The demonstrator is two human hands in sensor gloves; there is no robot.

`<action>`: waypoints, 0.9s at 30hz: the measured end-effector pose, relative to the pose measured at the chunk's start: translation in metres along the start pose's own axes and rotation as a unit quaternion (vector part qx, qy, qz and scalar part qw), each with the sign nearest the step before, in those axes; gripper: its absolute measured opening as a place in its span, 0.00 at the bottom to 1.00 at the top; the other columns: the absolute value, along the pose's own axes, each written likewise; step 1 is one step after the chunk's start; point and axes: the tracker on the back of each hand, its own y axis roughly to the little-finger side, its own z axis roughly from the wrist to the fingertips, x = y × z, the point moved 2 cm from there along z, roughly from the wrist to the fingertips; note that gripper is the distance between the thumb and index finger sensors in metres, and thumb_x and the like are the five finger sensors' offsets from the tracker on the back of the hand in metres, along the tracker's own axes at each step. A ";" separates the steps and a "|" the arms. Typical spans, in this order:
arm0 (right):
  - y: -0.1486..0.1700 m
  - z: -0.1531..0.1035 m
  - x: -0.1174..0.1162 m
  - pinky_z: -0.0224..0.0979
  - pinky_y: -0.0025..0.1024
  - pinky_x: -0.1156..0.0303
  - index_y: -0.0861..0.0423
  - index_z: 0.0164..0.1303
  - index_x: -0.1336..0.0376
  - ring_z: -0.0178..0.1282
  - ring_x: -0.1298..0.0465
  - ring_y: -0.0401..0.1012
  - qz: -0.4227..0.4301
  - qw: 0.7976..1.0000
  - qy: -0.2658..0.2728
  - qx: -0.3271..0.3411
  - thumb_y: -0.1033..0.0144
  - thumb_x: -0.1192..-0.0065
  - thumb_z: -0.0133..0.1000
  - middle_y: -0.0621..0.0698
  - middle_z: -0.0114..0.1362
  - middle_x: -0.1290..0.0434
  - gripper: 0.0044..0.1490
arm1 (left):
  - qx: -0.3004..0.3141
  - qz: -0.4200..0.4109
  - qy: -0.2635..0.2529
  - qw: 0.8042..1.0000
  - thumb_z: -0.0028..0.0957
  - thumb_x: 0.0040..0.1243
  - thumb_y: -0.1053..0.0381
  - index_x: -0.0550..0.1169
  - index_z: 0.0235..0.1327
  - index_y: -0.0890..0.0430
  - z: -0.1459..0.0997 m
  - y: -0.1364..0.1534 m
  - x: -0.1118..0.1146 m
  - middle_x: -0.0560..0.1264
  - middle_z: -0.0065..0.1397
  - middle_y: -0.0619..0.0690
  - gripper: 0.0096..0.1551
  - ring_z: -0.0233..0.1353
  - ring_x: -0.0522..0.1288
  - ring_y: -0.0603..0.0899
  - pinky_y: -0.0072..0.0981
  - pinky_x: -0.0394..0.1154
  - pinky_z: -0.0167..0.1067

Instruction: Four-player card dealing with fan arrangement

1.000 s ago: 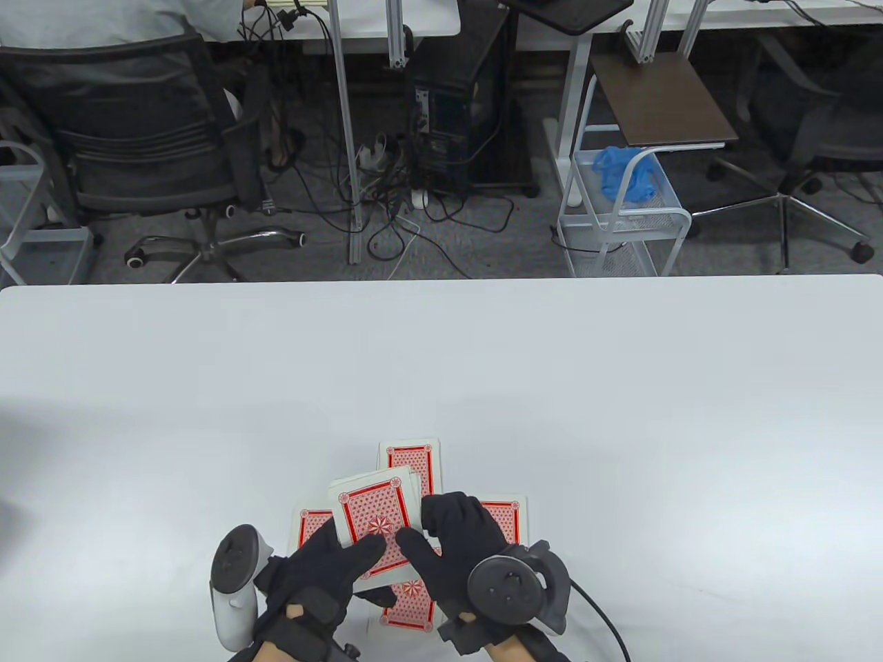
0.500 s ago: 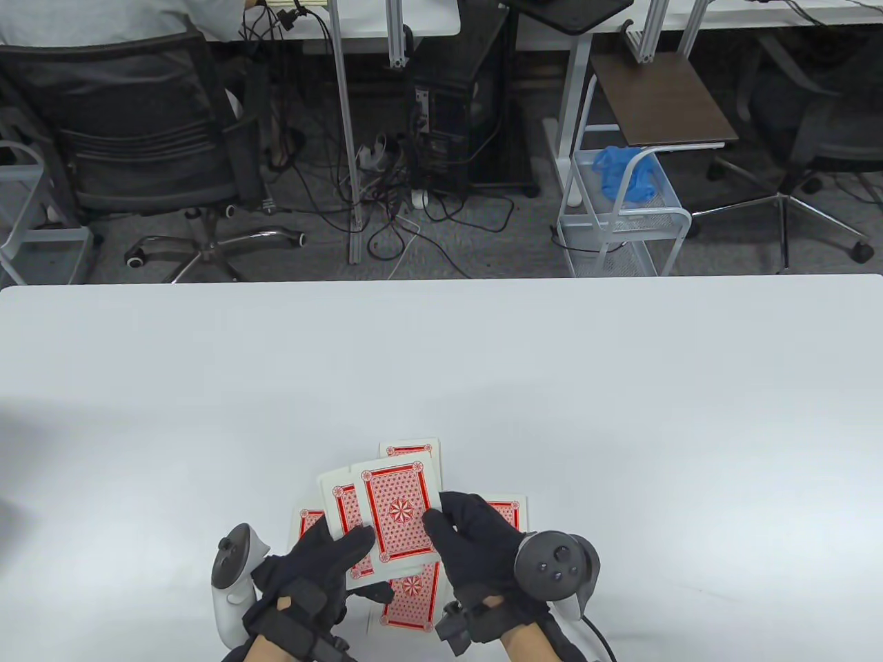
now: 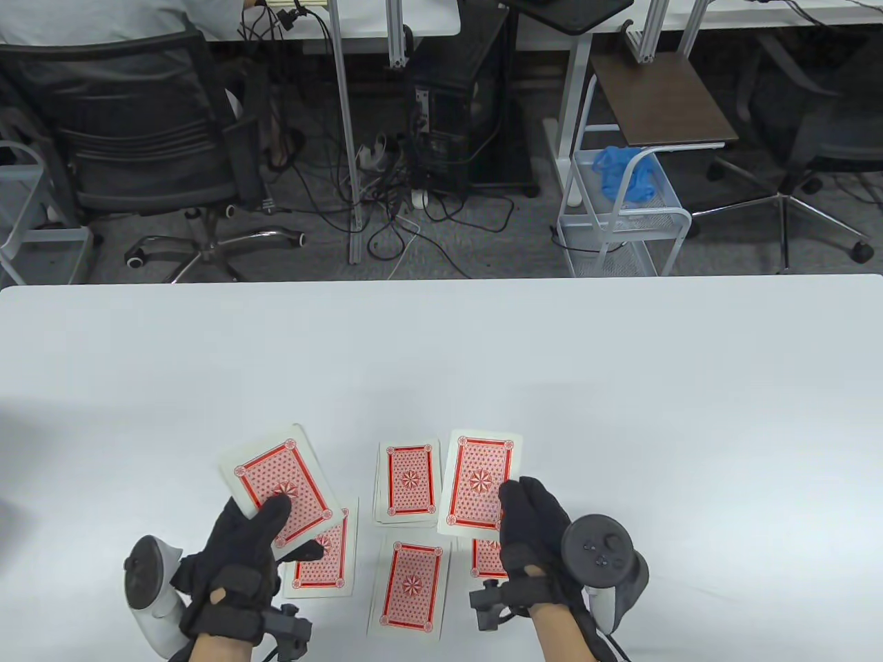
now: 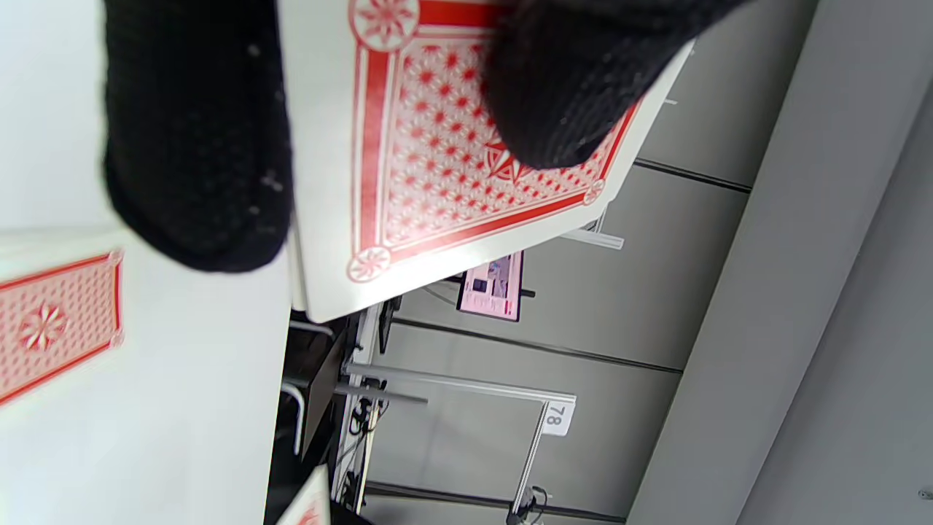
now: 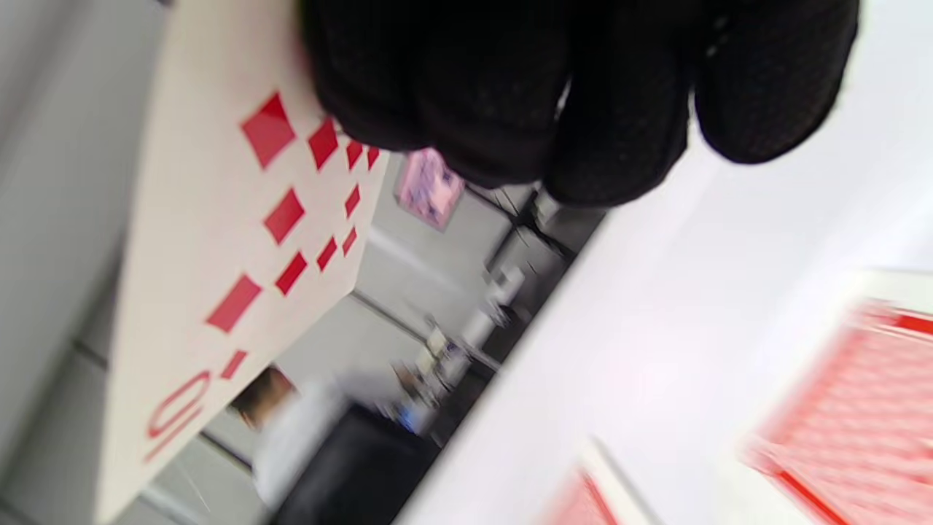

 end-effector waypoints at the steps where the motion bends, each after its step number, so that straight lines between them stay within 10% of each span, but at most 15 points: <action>1: 0.001 0.000 -0.008 0.65 0.74 0.35 0.61 0.40 0.26 0.60 0.25 0.64 -0.006 0.999 -0.030 -0.009 0.58 0.49 0.69 0.60 0.52 0.22 0.23 | 0.003 -0.006 -0.007 1.000 0.57 0.68 0.47 0.76 0.71 0.47 0.000 -0.002 -0.003 0.84 0.71 0.46 0.28 0.63 0.89 0.63 0.49 0.91 0.41; 8: -0.013 -0.015 -0.081 0.68 0.80 0.46 0.67 0.51 0.27 0.71 0.38 0.73 -0.177 0.954 -0.242 0.003 0.64 0.48 0.67 0.71 0.68 0.33 0.23 | -0.004 -0.026 -0.007 1.000 0.57 0.68 0.47 0.76 0.71 0.47 0.000 0.002 -0.005 0.84 0.71 0.46 0.28 0.63 0.89 0.64 0.49 0.91 0.41; 15: -0.031 -0.033 -0.119 0.69 0.79 0.45 0.66 0.44 0.24 0.71 0.37 0.72 -0.443 0.872 -0.194 0.072 0.59 0.40 0.66 0.70 0.69 0.33 0.23 | -0.004 -0.017 0.004 1.000 0.57 0.67 0.47 0.76 0.71 0.48 0.000 0.002 -0.001 0.83 0.72 0.46 0.28 0.63 0.89 0.64 0.49 0.91 0.41; 20: -0.016 -0.031 -0.139 0.70 0.79 0.44 0.62 0.31 0.21 0.71 0.34 0.69 -0.516 0.812 -0.271 0.045 0.49 0.35 0.63 0.66 0.66 0.28 0.27 | -0.010 0.003 0.019 1.000 0.57 0.68 0.47 0.76 0.71 0.48 0.001 0.005 0.006 0.84 0.71 0.46 0.28 0.63 0.89 0.64 0.49 0.91 0.41; 27: -0.051 -0.028 -0.081 0.64 0.72 0.32 0.61 0.59 0.27 0.63 0.23 0.64 -0.276 0.943 -0.065 0.172 0.53 0.52 0.66 0.63 0.64 0.24 0.30 | -0.041 0.026 0.086 0.995 0.58 0.67 0.46 0.76 0.72 0.47 0.002 0.018 0.035 0.83 0.72 0.46 0.28 0.63 0.89 0.64 0.49 0.91 0.41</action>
